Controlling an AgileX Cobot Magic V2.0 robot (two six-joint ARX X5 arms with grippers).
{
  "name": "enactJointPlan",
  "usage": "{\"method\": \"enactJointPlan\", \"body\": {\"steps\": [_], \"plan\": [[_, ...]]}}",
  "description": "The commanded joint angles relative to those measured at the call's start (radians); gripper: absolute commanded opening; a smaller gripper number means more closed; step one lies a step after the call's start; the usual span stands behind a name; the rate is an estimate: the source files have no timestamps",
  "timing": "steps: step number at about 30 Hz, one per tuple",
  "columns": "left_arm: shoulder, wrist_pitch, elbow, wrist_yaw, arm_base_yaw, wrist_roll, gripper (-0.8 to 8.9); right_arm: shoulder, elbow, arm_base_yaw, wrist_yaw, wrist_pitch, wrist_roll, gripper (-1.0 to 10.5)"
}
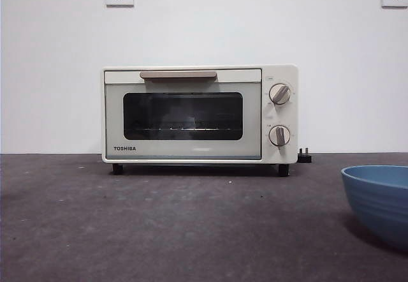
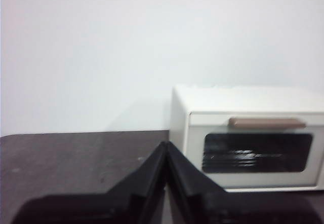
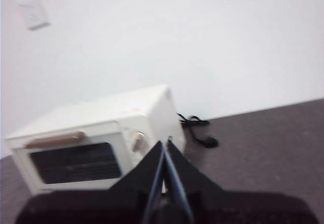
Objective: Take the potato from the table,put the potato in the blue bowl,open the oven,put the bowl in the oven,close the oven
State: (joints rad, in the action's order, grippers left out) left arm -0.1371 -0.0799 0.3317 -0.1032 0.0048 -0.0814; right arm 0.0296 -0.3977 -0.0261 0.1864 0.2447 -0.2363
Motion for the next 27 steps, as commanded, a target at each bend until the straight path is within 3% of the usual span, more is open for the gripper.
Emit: {"method": "enactJointPlan", "body": {"steps": [1, 6, 13, 19, 22, 27], "plan": [[-0.053, -0.035, 0.078, -0.023, 0.003, -0.039, -0.05, 0.036, -0.083, 0.000, 0.027, 0.074, -0.008, -0.1], [-0.186, -0.182, 0.246, -0.145, 0.003, -0.121, -0.05, 0.164, -0.267, 0.000, 0.095, 0.267, -0.008, -0.1], [-0.396, -0.398, 0.459, -0.273, -0.005, -0.113, -0.05, 0.423, -0.502, 0.001, 0.150, 0.514, 0.002, -0.1], [-0.523, -0.509, 0.576, -0.353, -0.043, -0.031, -0.05, 0.652, -0.630, 0.001, 0.325, 0.616, 0.105, -0.1], [-0.561, -0.571, 0.612, -0.353, -0.072, 0.012, -0.05, 0.749, -0.669, 0.023, 0.388, 0.622, 0.115, -0.1], [-0.581, -0.673, 0.660, -0.352, -0.111, 0.059, -0.05, 0.912, -0.731, 0.193, 0.383, 0.587, 0.114, -0.1]]}}
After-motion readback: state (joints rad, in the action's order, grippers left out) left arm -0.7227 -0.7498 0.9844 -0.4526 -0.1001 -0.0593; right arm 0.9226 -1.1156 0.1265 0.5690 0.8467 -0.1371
